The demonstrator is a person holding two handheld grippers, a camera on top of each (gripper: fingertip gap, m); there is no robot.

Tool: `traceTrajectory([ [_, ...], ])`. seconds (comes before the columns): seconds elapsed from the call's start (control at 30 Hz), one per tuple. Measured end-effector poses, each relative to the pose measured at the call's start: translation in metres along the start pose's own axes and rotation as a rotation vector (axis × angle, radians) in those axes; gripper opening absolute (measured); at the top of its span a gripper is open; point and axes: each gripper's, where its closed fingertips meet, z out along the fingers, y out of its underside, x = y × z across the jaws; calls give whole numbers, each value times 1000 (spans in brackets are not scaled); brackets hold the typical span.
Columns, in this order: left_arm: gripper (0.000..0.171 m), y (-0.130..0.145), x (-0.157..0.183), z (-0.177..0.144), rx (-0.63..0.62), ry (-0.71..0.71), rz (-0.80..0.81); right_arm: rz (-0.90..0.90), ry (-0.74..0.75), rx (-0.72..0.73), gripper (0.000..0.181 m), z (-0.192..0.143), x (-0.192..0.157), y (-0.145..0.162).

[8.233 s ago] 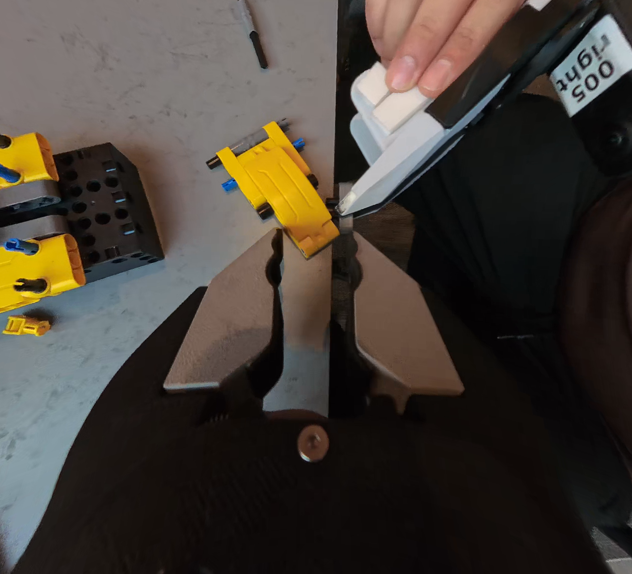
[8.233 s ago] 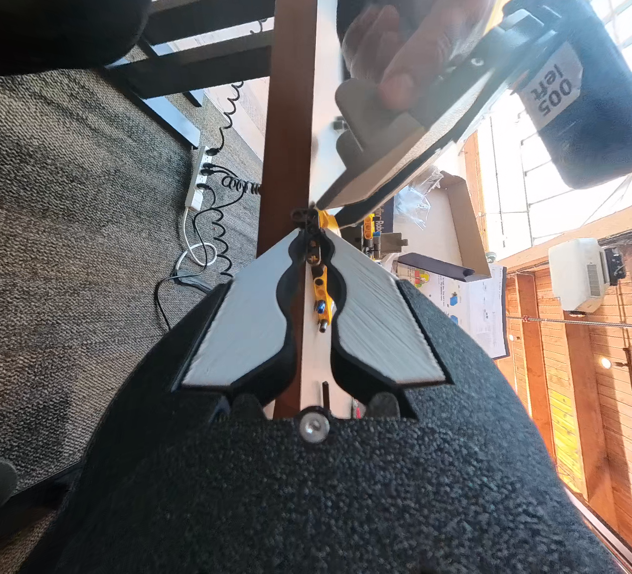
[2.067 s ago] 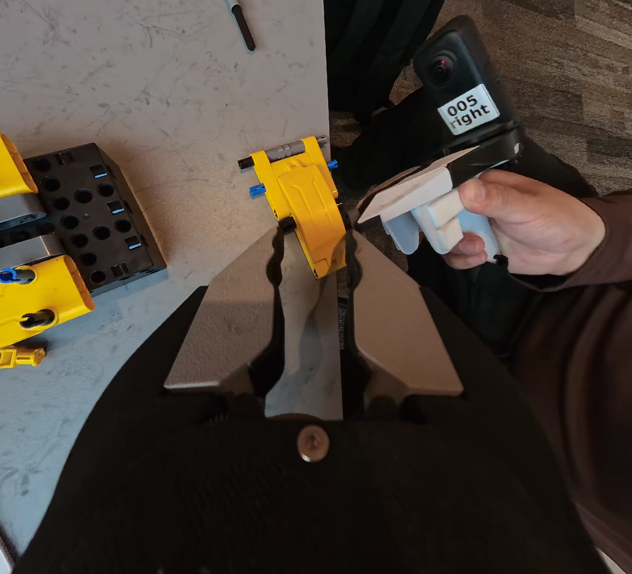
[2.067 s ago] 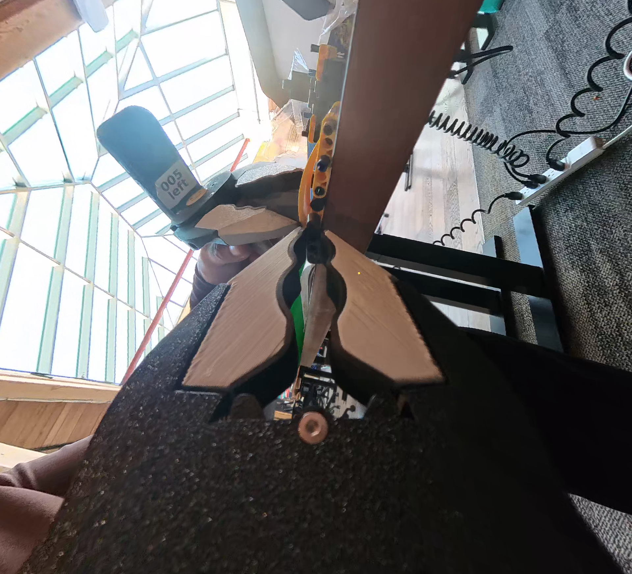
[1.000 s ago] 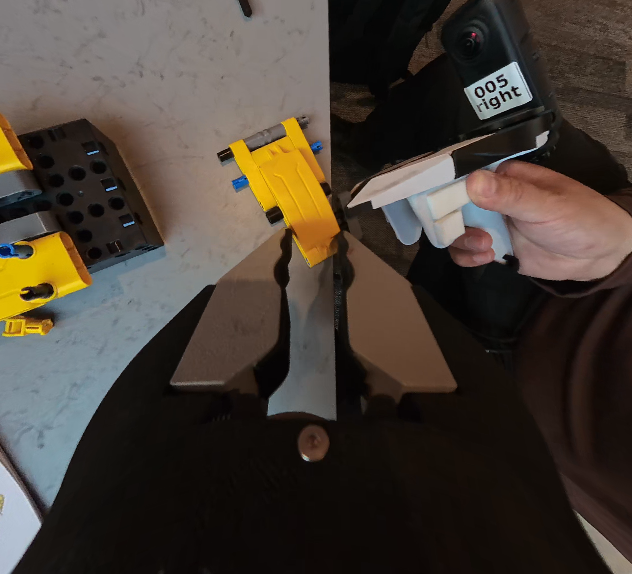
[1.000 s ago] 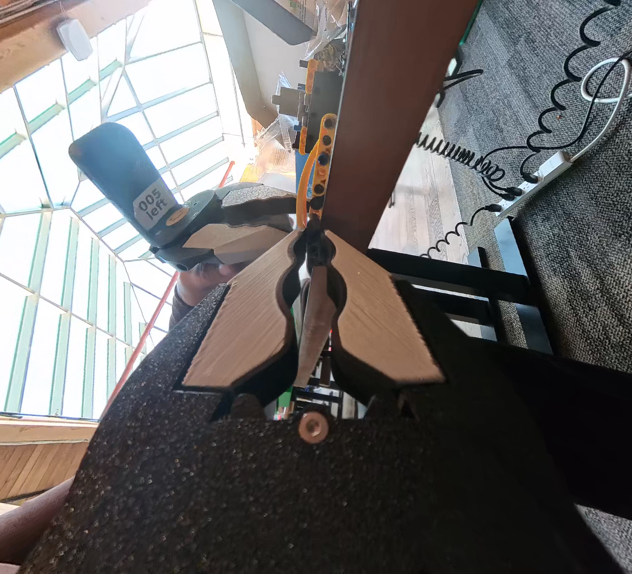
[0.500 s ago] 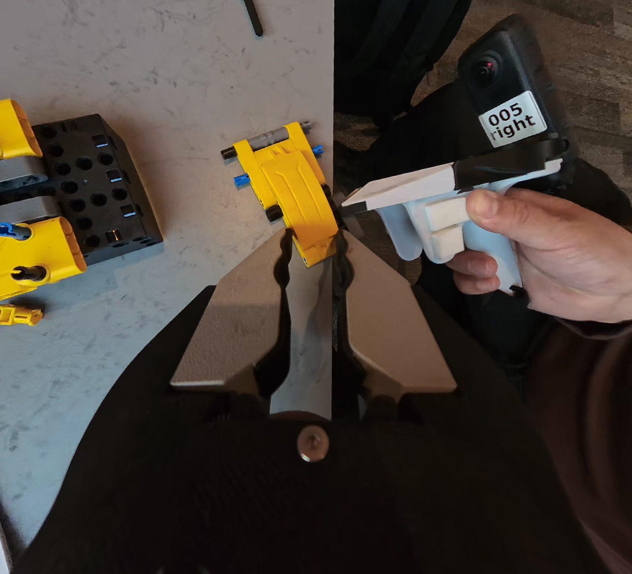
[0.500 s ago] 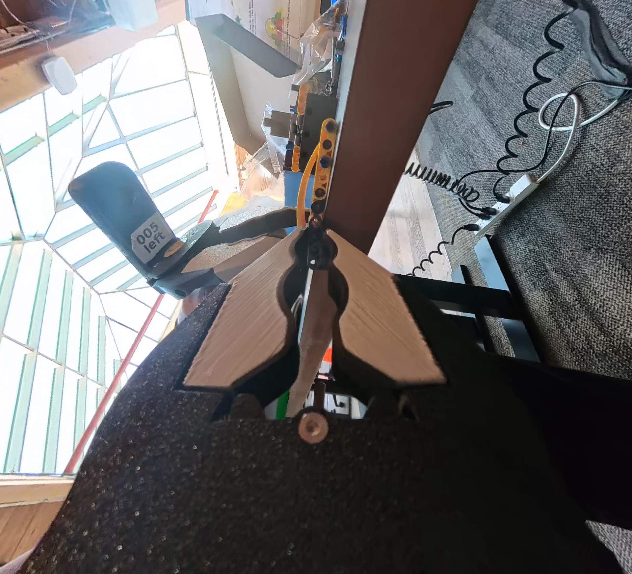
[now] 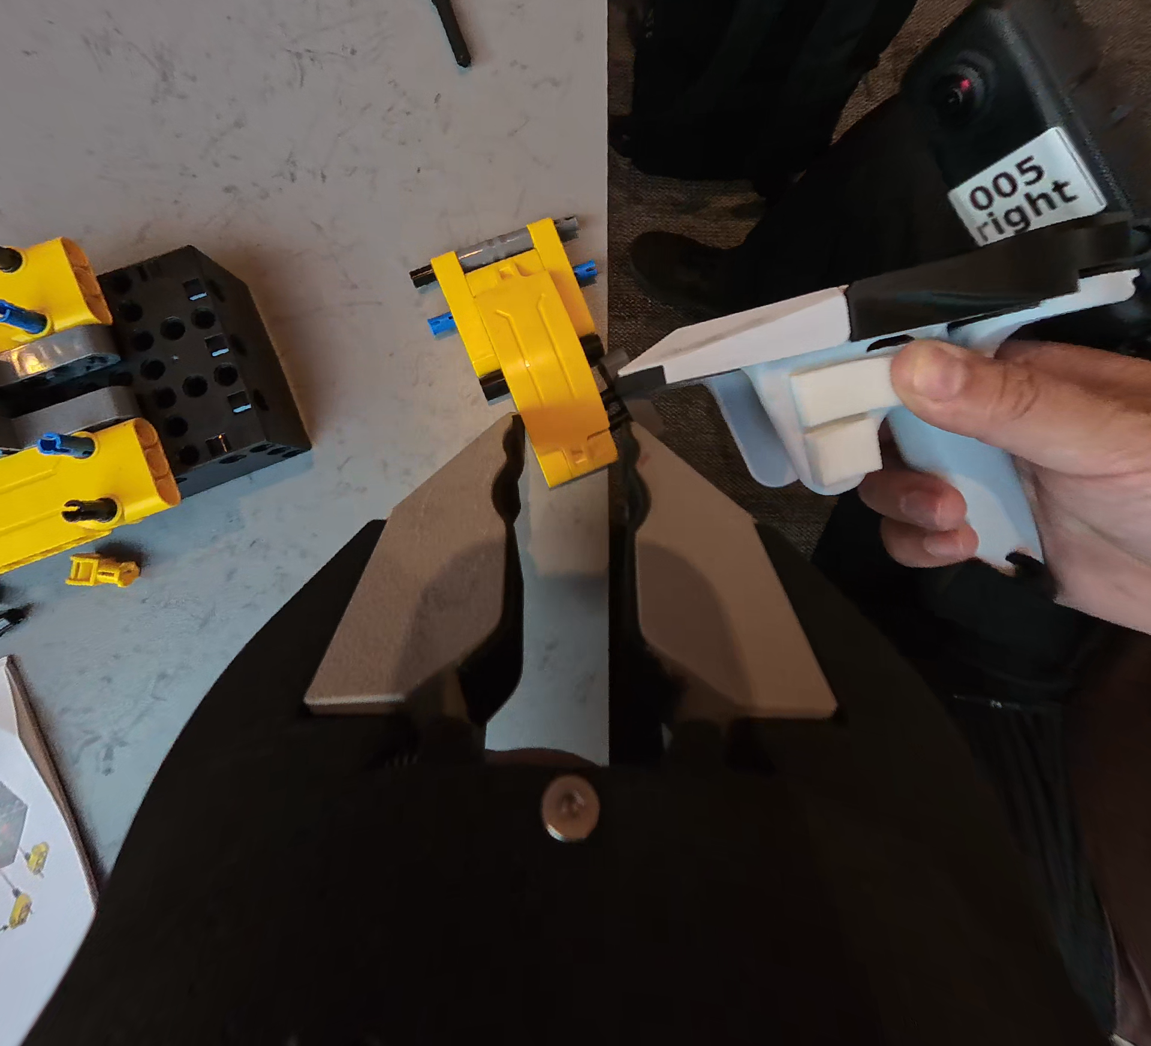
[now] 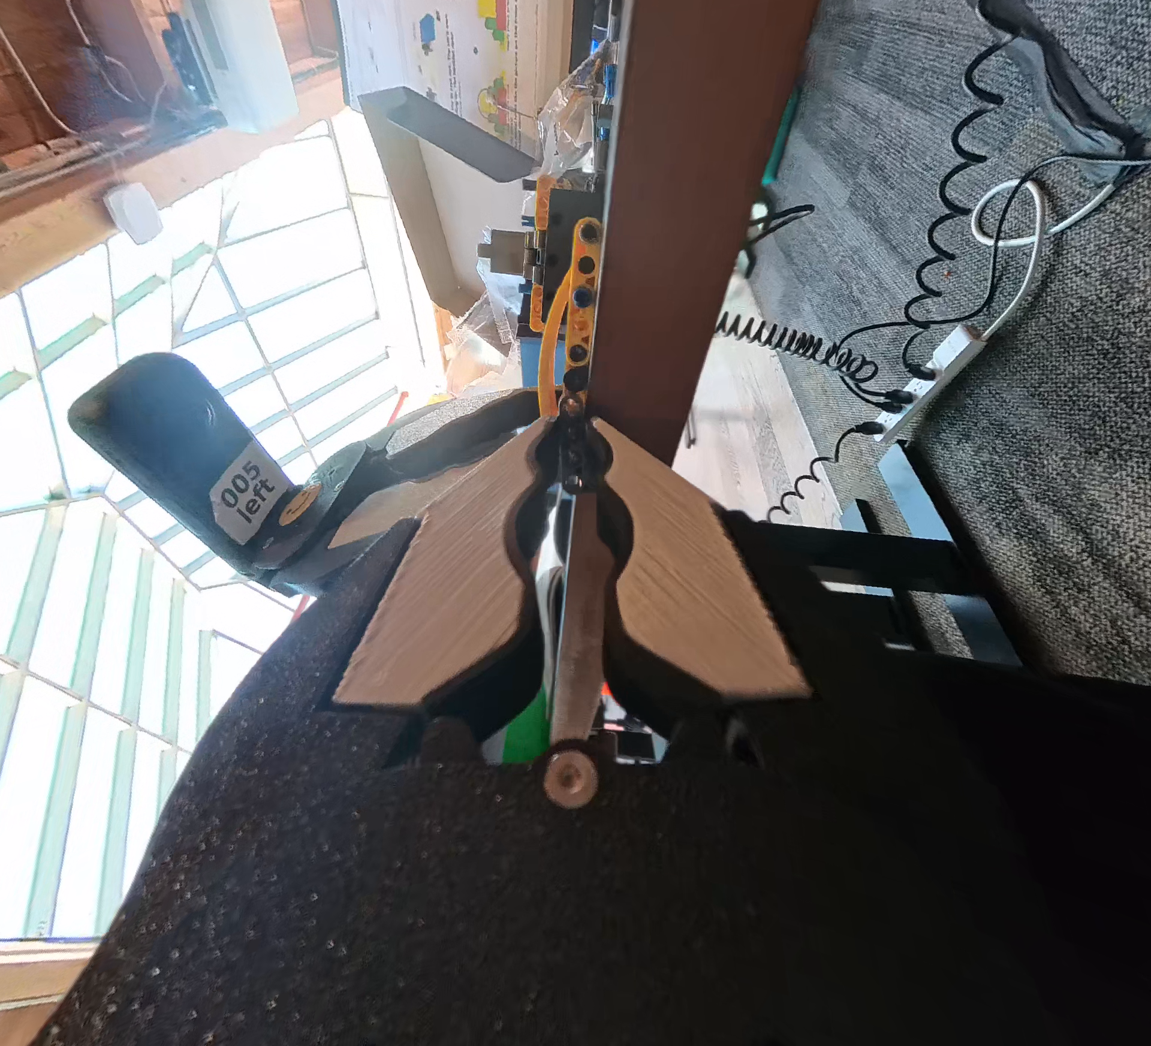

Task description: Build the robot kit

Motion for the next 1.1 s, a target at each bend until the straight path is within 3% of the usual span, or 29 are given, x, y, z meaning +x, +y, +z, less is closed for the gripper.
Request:
traceTrajectory([
  [0.23,33,3,4,-1,-34,-3,28,135,-38,7,4,0,0,-3],
  [0.3,73,0,23,-3,-14,131,6,134,-38,8,4,0,0,-3],
  [0.33,75,-1,24,-3,-9,140,-16,131,-36,13,4,0,0,-3],
  [0.4,63,0,18,-1,-12,88,9,130,-41,17,5,0,0,-3],
  [0.6,64,-1,15,5,-13,-33,59,143,-32,36,4,0,0,-2],
  [0.77,45,-1,4,6,-3,-129,80,148,-37,42,4,0,0,-2],
  [1.1,44,-1,2,8,21,-200,88,182,-45,64,5,0,0,-2],
])
